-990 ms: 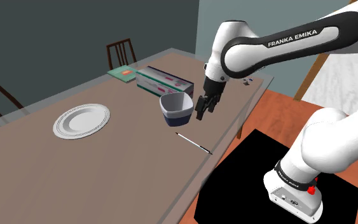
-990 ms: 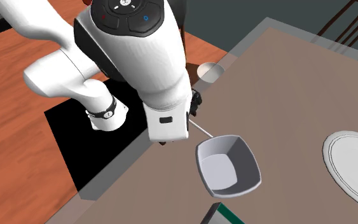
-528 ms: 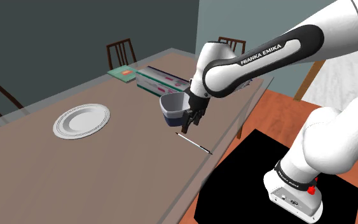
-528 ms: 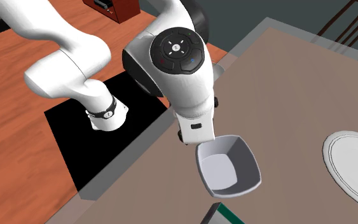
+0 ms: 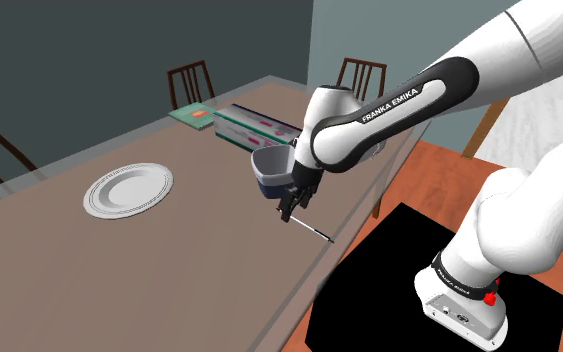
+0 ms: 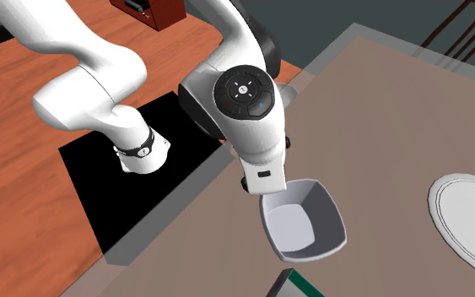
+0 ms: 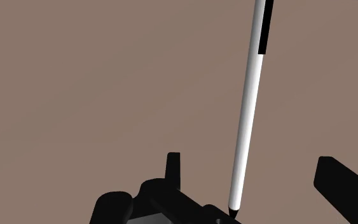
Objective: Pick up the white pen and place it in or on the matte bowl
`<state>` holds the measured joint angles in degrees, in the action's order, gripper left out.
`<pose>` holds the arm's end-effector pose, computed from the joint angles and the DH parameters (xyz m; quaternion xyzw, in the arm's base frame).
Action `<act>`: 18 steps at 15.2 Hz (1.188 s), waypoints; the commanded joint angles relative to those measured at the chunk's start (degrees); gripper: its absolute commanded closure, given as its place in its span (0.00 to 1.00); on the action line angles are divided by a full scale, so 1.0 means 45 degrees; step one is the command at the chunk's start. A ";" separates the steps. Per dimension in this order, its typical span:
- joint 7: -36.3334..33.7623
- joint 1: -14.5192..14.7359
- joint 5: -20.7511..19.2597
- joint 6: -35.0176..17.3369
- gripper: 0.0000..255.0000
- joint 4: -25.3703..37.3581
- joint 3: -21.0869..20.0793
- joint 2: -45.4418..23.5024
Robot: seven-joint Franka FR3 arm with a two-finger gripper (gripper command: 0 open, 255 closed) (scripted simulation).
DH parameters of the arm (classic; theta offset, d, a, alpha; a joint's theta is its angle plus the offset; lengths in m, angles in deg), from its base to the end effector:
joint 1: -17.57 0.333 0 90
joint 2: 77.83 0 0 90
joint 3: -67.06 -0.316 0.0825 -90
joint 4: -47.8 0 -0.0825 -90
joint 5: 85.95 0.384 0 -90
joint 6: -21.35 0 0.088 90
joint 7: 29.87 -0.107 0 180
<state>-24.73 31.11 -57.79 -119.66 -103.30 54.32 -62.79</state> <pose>0.3784 0.1832 0.3387 -0.9865 -0.0851 -0.0195 0.1385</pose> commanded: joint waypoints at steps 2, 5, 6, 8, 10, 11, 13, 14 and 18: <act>0.0006 0.0019 0.0029 -0.0082 0.00 -0.0017 -0.0019 -0.0054; 0.0006 0.0019 0.0030 -0.0082 0.00 -0.0016 -0.0019 -0.0054; 0.0005 0.0019 0.0029 -0.0079 0.00 -0.0016 -0.0019 -0.0052; 0.0005 0.0019 0.0029 -0.0079 1.00 -0.0016 -0.0019 -0.0052; 0.0007 0.0018 0.0029 -0.0080 1.00 -0.0016 -0.0018 -0.0054; 0.0006 0.0019 0.0029 -0.0080 1.00 -0.0017 -0.0018 -0.0052; 0.0006 0.0018 0.0029 -0.0079 1.00 -0.0017 -0.0018 -0.0052; 0.0007 0.0018 0.0029 -0.0079 1.00 -0.0017 -0.0018 -0.0052; -0.0152 -0.0029 -0.0111 0.0317 1.00 0.0102 -0.0002 0.0237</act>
<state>-25.08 31.10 -57.96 -119.05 -103.23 54.27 -62.16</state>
